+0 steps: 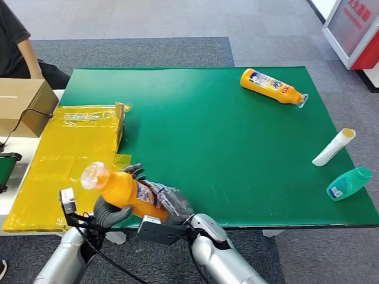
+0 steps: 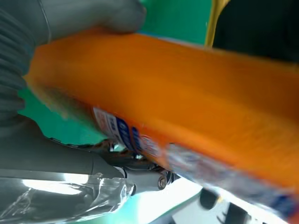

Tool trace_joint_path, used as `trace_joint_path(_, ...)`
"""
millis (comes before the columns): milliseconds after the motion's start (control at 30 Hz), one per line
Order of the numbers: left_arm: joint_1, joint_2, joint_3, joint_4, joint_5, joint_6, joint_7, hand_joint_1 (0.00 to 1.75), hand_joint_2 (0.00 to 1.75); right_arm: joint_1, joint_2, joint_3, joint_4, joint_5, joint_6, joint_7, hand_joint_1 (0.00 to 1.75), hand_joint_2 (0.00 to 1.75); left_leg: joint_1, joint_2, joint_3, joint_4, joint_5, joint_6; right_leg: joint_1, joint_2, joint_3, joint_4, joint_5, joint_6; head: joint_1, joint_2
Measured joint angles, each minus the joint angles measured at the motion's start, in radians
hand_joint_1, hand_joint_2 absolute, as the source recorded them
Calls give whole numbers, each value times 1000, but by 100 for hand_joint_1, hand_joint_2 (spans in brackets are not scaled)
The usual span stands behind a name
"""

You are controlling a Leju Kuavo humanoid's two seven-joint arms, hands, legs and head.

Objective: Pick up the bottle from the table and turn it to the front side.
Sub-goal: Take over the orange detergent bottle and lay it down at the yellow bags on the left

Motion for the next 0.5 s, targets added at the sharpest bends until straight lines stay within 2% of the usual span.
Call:
trace_joint_path(200,2,-15,-17,-72,-348,389,38,175,175,22,-2,-29,4,7,-20,24,0,175,0,0,1,0,0,0,0,0,2,0,0,0,0,0)
trace_joint_path(333,-11,-41,-26,-160,-794,702,190,175,175,49,-8,-84,-38,31,-18,54,0,175,0,0,6,0,-2,-1,0,0,6,0,0,-1,0,0)
trace_joint_path(400,-6,-45,-20,-204,-1020,796,284,175,175,74,-12,-113,-72,43,-6,61,0,175,0,2,6,0,-2,-2,0,1,5,0,1,-2,0,0)
trace_joint_path(500,5,-33,-2,-270,-1303,868,403,175,175,118,-18,-153,-127,50,12,68,0,175,1,3,3,0,2,-2,0,2,1,0,3,-2,0,0)
